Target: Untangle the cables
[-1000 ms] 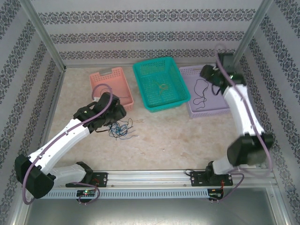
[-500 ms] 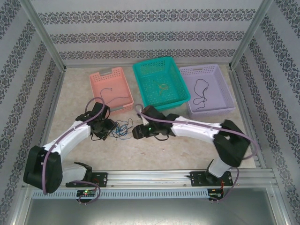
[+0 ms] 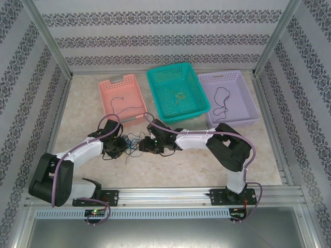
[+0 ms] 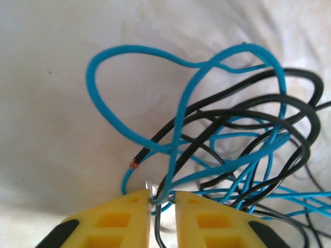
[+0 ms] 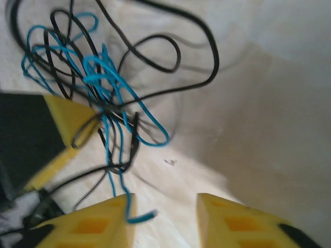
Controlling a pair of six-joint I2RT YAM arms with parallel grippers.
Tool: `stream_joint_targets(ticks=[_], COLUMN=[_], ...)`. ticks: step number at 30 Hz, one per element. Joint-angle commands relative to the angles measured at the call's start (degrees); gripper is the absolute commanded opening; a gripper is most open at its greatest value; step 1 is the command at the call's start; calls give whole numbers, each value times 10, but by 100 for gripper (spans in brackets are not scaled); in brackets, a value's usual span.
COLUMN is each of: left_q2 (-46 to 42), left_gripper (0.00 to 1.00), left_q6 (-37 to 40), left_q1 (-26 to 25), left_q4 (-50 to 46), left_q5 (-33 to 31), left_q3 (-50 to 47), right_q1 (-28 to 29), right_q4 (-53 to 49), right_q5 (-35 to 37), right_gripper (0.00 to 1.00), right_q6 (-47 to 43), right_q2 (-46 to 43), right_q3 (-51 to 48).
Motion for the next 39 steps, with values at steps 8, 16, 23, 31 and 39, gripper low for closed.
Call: stream_joint_targets(ticks=[8,16,23,31,39], left_q2=[-45,-80,-79,-58,-62], left_gripper=[0,0,0,0,0], left_q6=[-15,-12,-18,59,60], left_q1=[-2,-1,-4,-18,-23], left_q4=[-23,-72,-33,-74,-70], left_q5=[-40,-84,-50,-49,-63], left_q3=[12,32,14,6,-19], right_q1=[-5,-46,-31,-11,14], right_q4=[-10,-154,-182,-156,-173], right_q5=[84,144,141,152,170], right_gripper=[0,0,14,50,51], right_q6=[97,22,-32,62,226], right_q2=[-101,-248,-223,-92,-11], right_q3=[-68,-138,-75,59,127])
